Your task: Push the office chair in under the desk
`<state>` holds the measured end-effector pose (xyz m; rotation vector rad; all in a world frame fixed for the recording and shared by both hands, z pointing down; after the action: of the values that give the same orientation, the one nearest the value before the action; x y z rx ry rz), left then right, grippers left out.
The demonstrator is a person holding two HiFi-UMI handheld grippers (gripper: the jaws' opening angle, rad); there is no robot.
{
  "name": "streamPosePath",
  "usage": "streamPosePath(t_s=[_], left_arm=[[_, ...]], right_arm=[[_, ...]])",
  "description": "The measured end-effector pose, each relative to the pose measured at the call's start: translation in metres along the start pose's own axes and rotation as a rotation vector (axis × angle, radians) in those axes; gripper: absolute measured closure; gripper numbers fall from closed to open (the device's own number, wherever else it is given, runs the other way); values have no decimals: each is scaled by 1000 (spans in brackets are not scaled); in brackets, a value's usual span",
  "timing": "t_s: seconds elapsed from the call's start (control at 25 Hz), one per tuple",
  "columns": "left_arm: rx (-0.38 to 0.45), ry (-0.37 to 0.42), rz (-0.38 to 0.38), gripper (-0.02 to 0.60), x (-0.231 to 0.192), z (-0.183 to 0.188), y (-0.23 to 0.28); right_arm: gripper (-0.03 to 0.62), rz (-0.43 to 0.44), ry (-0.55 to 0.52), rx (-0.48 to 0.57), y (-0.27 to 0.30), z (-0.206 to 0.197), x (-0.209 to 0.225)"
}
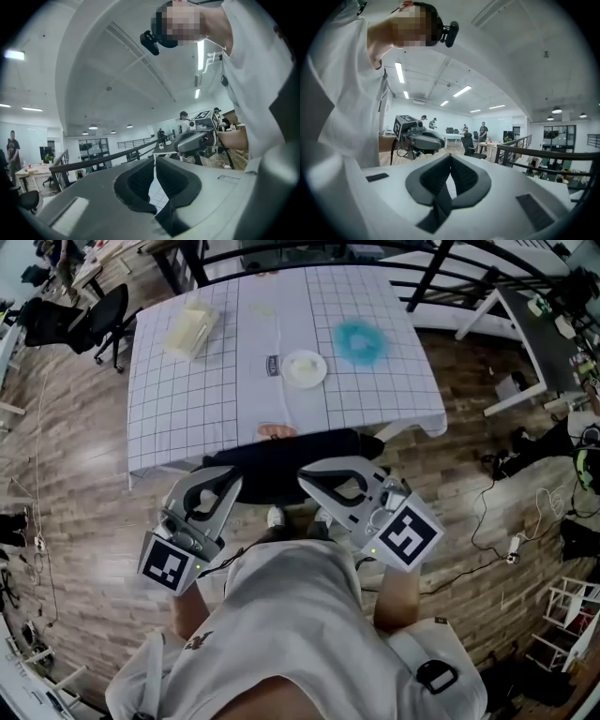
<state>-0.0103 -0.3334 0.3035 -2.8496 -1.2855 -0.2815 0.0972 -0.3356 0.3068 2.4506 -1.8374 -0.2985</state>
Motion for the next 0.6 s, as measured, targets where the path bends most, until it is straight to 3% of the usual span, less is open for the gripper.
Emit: streamPosePath(t_s=[0.16, 0.32, 0.44, 0.6], left_arm=[[-8, -44, 4, 578, -2, 0, 4], [-9, -104, 5, 578, -5, -1, 6], [-15, -144, 11, 578, -10, -4, 9], [-47, -181, 31, 578, -15, -13, 12]], right_arm=[[595, -19, 72, 7, 5, 0, 3], [595, -47, 65, 16, 11, 0, 7], [595, -123, 70, -6, 16, -7, 17], [595, -179, 162, 24, 19, -11, 29]])
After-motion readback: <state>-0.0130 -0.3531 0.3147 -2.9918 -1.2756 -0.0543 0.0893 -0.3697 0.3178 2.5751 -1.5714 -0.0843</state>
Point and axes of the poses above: the fingertips, and each gripper's own axes: y forward along the fingers, x to its right, z out of its top, the point moved 2 cm from there along -y, backward along the fingers, and after that the axes turned 2 degrees about -y, right-handed, at the moved point
